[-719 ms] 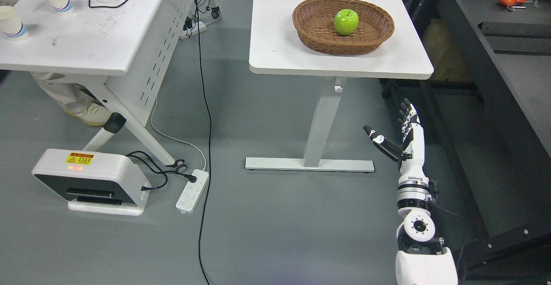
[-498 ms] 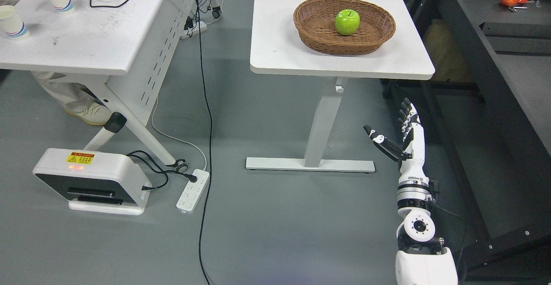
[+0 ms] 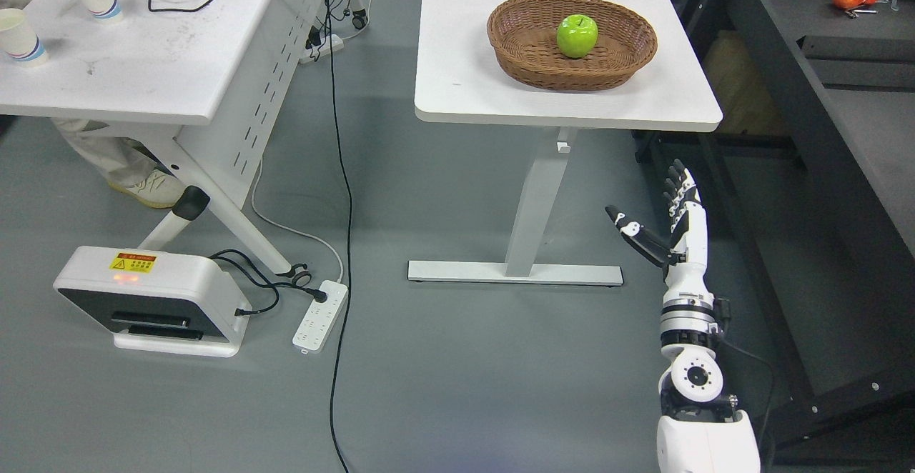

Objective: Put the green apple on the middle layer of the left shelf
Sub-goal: 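Raise the right hand toward the wicker basket on the table, then reach the right hand into the basket beside the green apple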

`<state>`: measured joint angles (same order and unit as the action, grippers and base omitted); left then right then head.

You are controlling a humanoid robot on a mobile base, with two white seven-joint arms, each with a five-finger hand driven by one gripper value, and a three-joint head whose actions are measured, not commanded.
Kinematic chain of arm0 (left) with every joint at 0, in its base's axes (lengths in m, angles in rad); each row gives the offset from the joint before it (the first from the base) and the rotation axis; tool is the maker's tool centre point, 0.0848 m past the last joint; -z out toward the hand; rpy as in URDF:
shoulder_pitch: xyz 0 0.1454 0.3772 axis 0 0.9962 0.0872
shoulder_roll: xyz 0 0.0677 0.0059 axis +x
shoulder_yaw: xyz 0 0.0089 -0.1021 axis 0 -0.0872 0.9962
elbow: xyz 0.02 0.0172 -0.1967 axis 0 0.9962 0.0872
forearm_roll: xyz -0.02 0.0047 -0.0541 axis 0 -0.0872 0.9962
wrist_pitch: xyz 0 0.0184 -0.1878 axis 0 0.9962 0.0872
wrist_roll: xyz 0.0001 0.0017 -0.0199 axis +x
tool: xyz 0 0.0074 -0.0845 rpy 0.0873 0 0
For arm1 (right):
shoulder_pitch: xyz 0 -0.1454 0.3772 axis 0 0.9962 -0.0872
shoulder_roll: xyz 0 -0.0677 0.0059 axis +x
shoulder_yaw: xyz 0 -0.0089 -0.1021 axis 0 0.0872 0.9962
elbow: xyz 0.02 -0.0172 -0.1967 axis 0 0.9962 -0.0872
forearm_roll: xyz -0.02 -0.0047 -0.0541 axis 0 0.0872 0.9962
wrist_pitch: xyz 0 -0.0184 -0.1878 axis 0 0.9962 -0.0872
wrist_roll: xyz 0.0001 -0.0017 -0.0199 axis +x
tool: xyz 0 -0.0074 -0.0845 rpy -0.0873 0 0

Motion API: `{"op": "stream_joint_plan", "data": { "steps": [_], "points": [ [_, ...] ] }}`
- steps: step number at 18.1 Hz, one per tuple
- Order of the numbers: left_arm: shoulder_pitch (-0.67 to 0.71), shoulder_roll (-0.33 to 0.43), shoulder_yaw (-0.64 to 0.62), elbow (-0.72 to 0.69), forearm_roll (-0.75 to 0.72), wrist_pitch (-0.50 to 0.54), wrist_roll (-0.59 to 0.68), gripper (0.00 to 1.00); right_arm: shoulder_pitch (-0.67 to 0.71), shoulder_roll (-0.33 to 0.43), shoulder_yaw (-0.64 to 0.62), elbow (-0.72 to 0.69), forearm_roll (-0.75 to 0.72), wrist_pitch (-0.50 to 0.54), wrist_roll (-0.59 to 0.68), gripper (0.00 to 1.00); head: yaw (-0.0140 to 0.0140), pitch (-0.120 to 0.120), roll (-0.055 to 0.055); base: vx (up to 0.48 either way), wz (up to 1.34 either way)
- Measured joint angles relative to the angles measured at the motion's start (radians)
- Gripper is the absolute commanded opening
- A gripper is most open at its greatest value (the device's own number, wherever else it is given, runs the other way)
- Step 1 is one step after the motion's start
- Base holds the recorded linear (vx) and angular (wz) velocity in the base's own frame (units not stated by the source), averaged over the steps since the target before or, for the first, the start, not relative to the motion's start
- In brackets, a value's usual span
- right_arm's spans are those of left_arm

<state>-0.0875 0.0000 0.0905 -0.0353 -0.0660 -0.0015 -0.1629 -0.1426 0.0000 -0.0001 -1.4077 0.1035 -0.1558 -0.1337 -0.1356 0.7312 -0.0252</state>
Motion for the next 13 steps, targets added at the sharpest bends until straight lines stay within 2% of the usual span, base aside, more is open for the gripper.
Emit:
{"op": "stream_joint_plan", "data": {
  "steps": [4,7,11,13],
  "points": [
    [0.0,0.0,0.0,0.0,0.0,0.0,0.0,1.0,-0.03,-0.015,0.0,0.0,0.088,-0.012,-0.064,1.0,0.0,0.0,0.0,0.032,0.09],
    [0.0,0.0,0.0,0.0,0.0,0.0,0.0,1.0,-0.063,-0.053,0.001,0.0,0.309,-0.008,-0.142,0.99,0.0,0.0,0.0,0.076,0.14],
    [0.0,0.0,0.0,0.0,0.0,0.0,-0.001,1.0,-0.115,-0.115,0.017,0.0,0.629,0.066,-0.176,1.0,0.0,0.0,0.0,0.148,0.1],
    [0.0,0.0,0.0,0.0,0.0,0.0,-0.001,1.0,-0.127,-0.138,0.027,0.0,0.693,0.07,-0.173,1.0,0.0,0.0,0.0,0.242,0.03]
  ]
}}
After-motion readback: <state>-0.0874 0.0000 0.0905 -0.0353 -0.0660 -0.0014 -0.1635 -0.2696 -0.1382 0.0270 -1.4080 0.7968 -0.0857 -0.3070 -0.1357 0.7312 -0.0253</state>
